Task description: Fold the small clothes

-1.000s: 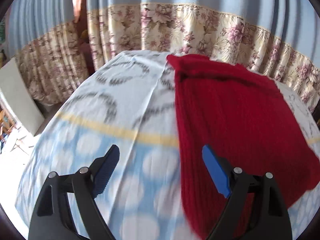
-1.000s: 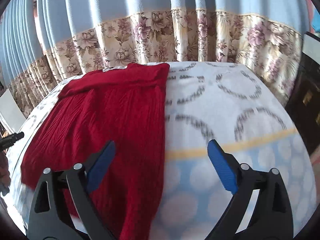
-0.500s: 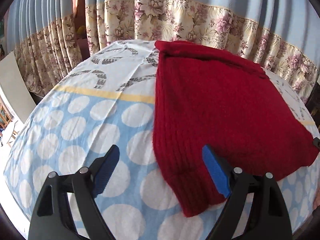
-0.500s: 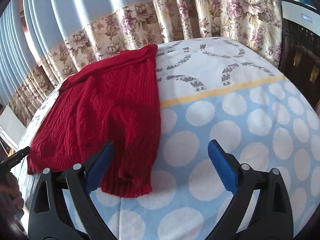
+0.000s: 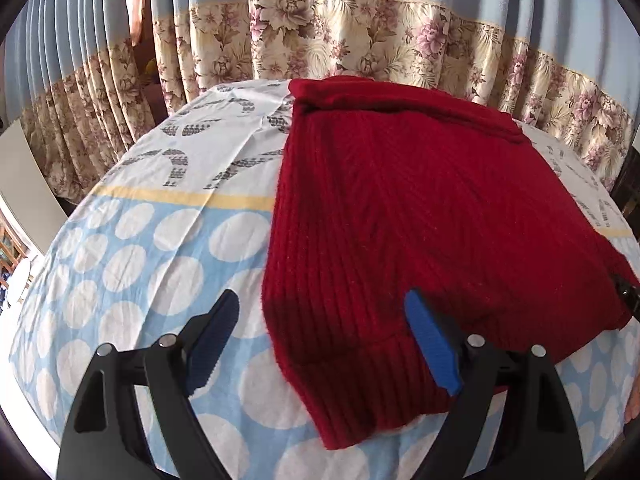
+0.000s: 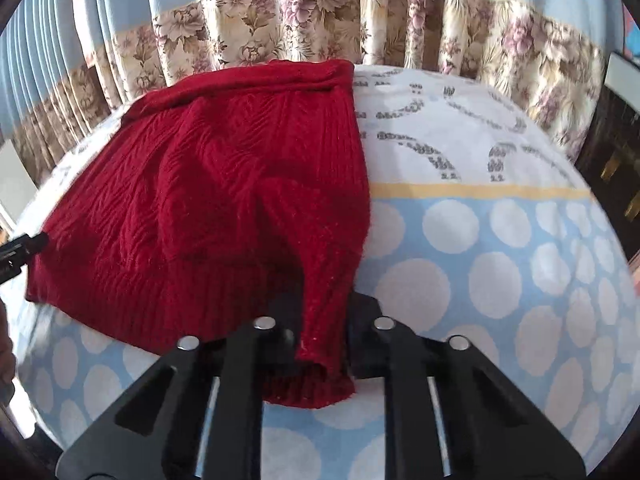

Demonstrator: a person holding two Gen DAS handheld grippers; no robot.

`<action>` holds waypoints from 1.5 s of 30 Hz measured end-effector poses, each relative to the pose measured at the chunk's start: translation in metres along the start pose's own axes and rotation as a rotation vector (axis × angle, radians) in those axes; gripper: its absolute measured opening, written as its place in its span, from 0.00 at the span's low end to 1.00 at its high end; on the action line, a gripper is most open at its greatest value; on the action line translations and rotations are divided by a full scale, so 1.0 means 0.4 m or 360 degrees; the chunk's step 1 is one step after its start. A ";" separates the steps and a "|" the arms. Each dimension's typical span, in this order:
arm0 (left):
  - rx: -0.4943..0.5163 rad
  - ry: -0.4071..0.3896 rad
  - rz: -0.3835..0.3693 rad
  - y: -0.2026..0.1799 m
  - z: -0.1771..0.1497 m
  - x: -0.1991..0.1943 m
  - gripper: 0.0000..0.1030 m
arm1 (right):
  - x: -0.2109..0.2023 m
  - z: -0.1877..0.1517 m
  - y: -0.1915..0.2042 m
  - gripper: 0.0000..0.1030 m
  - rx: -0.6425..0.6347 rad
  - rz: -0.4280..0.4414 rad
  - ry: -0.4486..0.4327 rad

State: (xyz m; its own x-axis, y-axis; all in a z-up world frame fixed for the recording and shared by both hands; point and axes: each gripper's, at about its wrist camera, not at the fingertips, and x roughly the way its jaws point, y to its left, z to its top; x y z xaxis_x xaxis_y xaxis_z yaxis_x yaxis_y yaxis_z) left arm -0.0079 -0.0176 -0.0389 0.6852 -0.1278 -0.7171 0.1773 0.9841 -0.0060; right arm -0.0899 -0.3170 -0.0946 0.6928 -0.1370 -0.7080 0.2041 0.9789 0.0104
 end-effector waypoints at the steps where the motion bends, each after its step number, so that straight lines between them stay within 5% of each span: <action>1: -0.0005 0.0002 0.0000 0.000 0.000 0.001 0.83 | 0.000 0.000 0.004 0.14 -0.0009 -0.0014 0.0001; 14: -0.0032 0.0044 -0.0086 -0.016 -0.025 0.005 0.83 | -0.002 -0.002 0.004 0.13 0.0006 -0.0020 -0.0006; 19: 0.0010 0.0094 -0.0102 -0.039 -0.027 0.020 0.68 | -0.004 -0.002 0.006 0.14 0.0013 -0.0002 -0.0008; 23: -0.0042 0.0083 -0.0196 -0.024 -0.027 0.011 0.31 | -0.003 -0.010 0.005 0.14 0.0029 0.0028 -0.0002; 26: -0.0057 0.0065 -0.0241 -0.021 -0.023 0.002 0.23 | -0.009 -0.008 0.004 0.14 0.0029 0.0037 -0.0020; 37: -0.0008 -0.0039 -0.0184 0.004 0.032 -0.090 0.18 | -0.113 0.045 -0.025 0.11 0.0066 0.0119 -0.0181; 45: 0.0015 -0.0202 -0.0163 0.043 0.168 -0.143 0.18 | -0.183 0.173 -0.030 0.11 0.0026 0.0197 -0.0327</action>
State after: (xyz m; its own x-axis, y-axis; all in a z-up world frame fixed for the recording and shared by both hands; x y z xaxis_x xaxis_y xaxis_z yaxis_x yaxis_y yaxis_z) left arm 0.0035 -0.0016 0.0490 0.7469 -0.2428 -0.6190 0.2573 0.9640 -0.0676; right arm -0.0952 -0.3291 0.0059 0.8389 -0.0459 -0.5423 0.1191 0.9878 0.1006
